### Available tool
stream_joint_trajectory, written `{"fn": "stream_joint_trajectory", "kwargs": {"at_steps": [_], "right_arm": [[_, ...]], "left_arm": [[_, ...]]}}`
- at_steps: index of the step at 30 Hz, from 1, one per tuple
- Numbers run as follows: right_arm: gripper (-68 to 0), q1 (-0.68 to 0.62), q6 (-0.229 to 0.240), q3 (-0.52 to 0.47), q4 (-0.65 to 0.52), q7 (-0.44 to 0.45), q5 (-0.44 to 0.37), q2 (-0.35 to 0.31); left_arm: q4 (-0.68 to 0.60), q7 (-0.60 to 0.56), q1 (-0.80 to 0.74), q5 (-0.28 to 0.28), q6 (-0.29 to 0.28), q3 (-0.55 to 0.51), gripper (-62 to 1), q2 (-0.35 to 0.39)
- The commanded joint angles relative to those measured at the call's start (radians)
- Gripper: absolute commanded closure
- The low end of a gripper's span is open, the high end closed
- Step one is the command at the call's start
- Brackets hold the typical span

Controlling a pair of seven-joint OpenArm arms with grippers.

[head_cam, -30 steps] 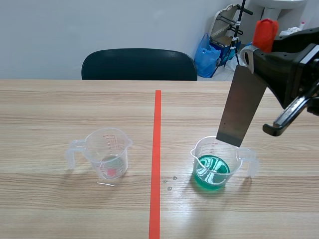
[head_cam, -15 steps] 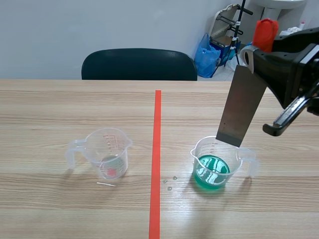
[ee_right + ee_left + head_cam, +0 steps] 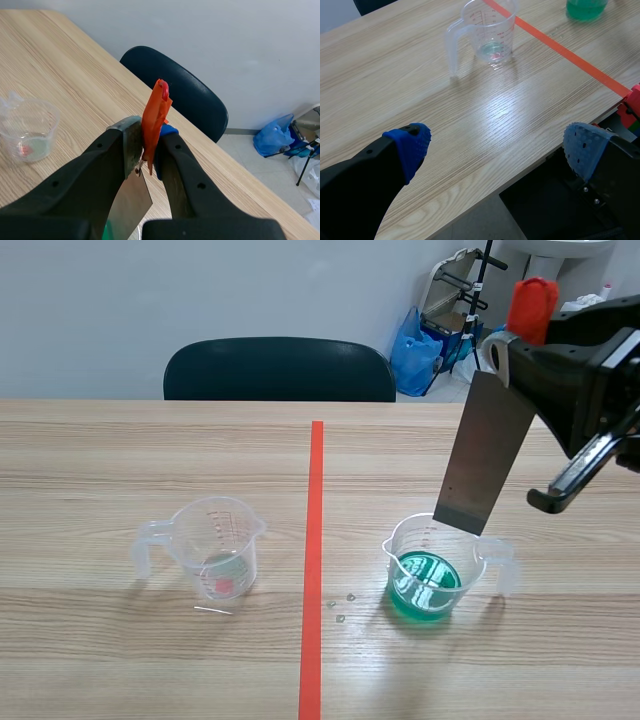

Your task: Do the redox reaction experiment

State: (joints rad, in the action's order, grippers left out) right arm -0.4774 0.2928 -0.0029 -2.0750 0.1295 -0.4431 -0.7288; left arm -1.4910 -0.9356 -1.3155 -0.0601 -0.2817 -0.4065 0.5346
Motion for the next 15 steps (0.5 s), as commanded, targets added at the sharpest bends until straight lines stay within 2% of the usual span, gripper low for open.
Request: {"fn": "stream_joint_trajectory", "kwargs": {"at_steps": [1,13,15], "right_arm": [[-1.9,0.011,-0.007,-0.012,-0.023,0.019,-0.014,-0.016],[-1.9,0.011,-0.007,-0.012,-0.023,0.018,-0.014,-0.016],[-1.9,0.011,-0.007,-0.012,-0.023,0.018,-0.014,-0.016]], "left_arm": [[-0.009,-0.014,-0.001,-0.006,-0.002,0.002,-56.6,-0.005],[-0.009,-0.018,-0.001,-0.008,-0.001,0.002,-56.6,0.002],[-0.009,-0.018,-0.001,-0.030,-0.002,0.002,-56.6,0.022]]}}
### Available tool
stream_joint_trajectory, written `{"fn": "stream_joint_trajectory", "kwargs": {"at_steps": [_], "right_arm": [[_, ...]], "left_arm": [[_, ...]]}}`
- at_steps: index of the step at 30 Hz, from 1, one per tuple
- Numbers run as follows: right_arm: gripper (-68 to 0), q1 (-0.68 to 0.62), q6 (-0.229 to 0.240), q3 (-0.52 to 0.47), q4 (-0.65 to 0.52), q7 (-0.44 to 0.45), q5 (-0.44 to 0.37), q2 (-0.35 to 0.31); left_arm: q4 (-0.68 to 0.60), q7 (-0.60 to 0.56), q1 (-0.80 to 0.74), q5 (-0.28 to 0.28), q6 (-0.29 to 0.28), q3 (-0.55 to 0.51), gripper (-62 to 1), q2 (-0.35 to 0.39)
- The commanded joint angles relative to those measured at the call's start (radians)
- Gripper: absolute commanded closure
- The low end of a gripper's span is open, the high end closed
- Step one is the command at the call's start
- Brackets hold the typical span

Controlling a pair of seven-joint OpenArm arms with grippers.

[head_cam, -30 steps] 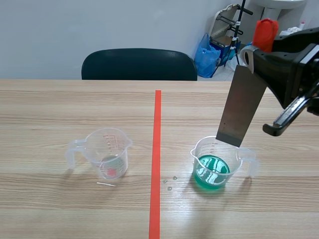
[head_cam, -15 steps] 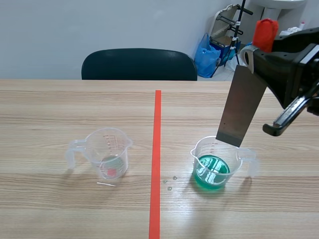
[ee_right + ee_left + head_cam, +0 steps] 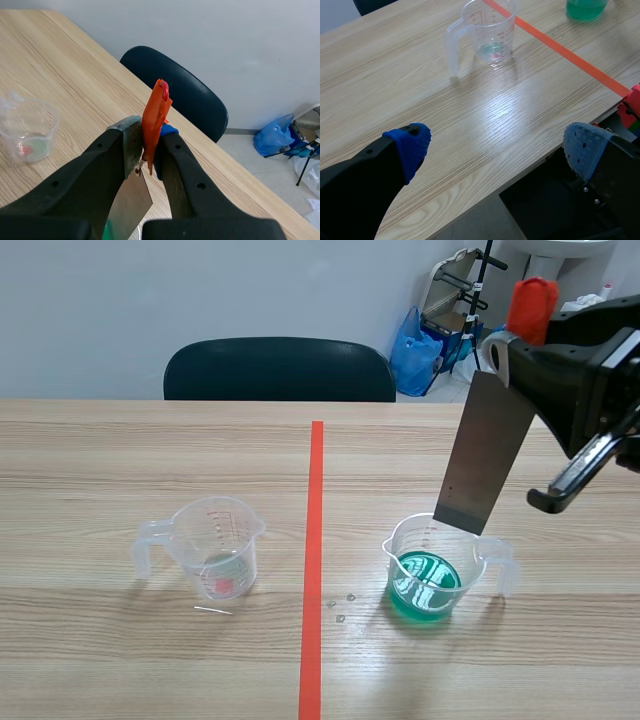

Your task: Do the redox reaction experiment

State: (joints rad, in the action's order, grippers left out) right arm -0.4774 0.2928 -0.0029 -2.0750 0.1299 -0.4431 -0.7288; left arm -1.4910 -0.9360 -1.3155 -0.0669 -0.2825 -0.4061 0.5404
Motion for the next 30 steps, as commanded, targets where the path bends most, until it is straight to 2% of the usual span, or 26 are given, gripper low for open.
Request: {"fn": "stream_joint_trajectory", "kwargs": {"at_steps": [1,3,4,8,11,12,14,16,21,25,30], "right_arm": [[-1.9,0.011,-0.007,-0.012,-0.023,0.018,-0.014,-0.016],[-1.9,0.011,-0.007,-0.012,-0.023,0.018,-0.014,-0.016],[-1.9,0.011,-0.007,-0.012,-0.023,0.018,-0.014,-0.016],[-2.0,0.011,-0.007,-0.012,-0.023,0.018,-0.014,-0.016],[-2.0,0.011,-0.007,-0.012,-0.023,0.019,-0.014,-0.016],[-2.0,0.011,-0.007,-0.012,-0.023,0.019,-0.014,-0.016],[-1.9,0.011,-0.007,-0.012,-0.023,0.019,-0.014,-0.015],[-1.9,0.011,-0.007,-0.012,-0.023,0.022,-0.014,-0.014],[-1.9,0.011,-0.007,-0.012,-0.023,0.026,-0.014,-0.013],[-1.9,0.011,-0.007,-0.012,-0.023,0.027,-0.014,-0.013],[-1.9,0.011,-0.007,-0.012,-0.023,0.031,-0.014,-0.013]], "left_arm": [[-0.009,-0.018,-0.001,-0.041,-0.002,0.002,-56.6,0.031],[-0.009,-0.017,-0.001,-0.088,-0.006,0.002,-56.1,0.070],[-0.009,-0.015,-0.001,-0.110,-0.019,0.002,-53.2,0.092],[-0.008,0.005,0.054,-0.140,-0.105,0.002,-35.9,0.188],[-0.008,0.046,0.151,-0.142,-0.164,0.017,-17.5,0.262],[-0.008,0.058,0.191,-0.157,-0.183,0.032,-11.9,0.286],[-0.009,0.106,0.279,-0.234,-0.212,0.078,-4.6,0.332],[-0.009,0.180,0.381,-0.302,-0.216,0.145,-3.3,0.378],[-0.009,0.370,0.683,-0.417,-0.230,0.380,-2.5,0.441],[-0.009,0.496,0.940,-0.477,-0.230,0.596,-2.1,0.430],[0.000,0.683,1.244,-0.493,-0.200,0.855,-2.1,0.336]]}}
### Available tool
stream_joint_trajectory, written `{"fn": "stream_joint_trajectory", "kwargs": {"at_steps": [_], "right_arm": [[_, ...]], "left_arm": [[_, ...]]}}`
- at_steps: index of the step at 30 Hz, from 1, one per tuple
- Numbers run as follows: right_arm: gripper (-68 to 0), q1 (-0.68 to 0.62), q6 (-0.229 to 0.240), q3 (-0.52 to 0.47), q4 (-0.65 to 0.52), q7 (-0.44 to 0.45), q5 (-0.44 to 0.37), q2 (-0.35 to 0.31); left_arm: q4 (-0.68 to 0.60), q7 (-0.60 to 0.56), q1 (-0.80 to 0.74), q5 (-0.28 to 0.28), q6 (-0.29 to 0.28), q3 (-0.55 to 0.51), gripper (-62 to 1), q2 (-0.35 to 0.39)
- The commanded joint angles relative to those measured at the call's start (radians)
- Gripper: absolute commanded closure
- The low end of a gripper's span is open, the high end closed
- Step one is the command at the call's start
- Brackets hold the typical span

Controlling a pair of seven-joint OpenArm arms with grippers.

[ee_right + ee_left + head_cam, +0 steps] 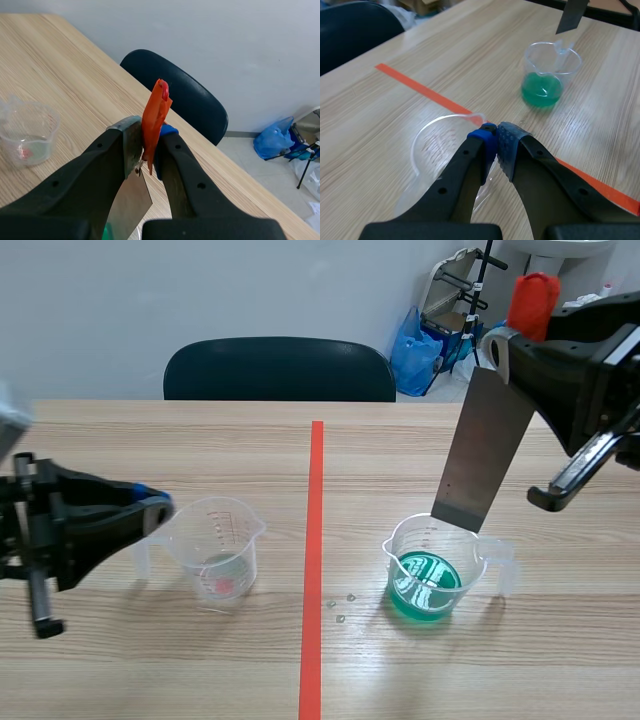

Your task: Do the redox reaction experiment

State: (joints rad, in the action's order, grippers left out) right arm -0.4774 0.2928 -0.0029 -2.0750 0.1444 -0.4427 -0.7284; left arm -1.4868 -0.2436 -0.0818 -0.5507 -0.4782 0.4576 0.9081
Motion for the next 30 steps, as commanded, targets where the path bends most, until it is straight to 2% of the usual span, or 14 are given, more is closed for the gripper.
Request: {"fn": "stream_joint_trajectory", "kwargs": {"at_steps": [1,6,9,11,19,21,25,30], "right_arm": [[-2.0,0.011,-0.007,-0.012,-0.023,0.017,-0.014,-0.014],[-2.0,0.011,-0.007,-0.012,-0.023,0.020,-0.014,-0.014],[-1.9,0.012,-0.007,-0.012,-0.023,0.023,-0.014,-0.014],[-1.9,0.012,-0.007,-0.012,-0.023,0.024,-0.014,-0.014],[-2.0,0.012,-0.007,-0.012,-0.023,0.026,-0.014,-0.014],[-2.0,0.012,-0.007,-0.012,-0.023,0.026,-0.014,-0.014],[-1.9,0.012,-0.007,-0.012,-0.023,0.026,-0.014,-0.014],[-2.0,0.012,-0.007,-0.012,-0.023,0.026,-0.014,-0.014]], "left_arm": [[0.006,0.019,0.064,-0.011,-0.005,0.035,-2.1,-0.059],[0.098,0.138,0.280,-0.018,-0.003,0.225,-2.1,-0.203],[0.170,0.167,0.362,-0.063,0.001,0.309,-2.1,-0.278],[0.217,0.167,0.401,-0.068,0.001,0.345,-2.1,-0.321],[0.342,0.195,0.499,-0.084,-0.008,0.423,-2.1,-0.455],[0.355,0.209,0.516,-0.104,-0.009,0.440,-2.1,-0.478],[0.364,0.249,0.540,-0.104,-0.035,0.453,-2.1,-0.524],[0.368,0.261,0.550,-0.105,-0.035,0.453,-2.1,-0.558]]}}
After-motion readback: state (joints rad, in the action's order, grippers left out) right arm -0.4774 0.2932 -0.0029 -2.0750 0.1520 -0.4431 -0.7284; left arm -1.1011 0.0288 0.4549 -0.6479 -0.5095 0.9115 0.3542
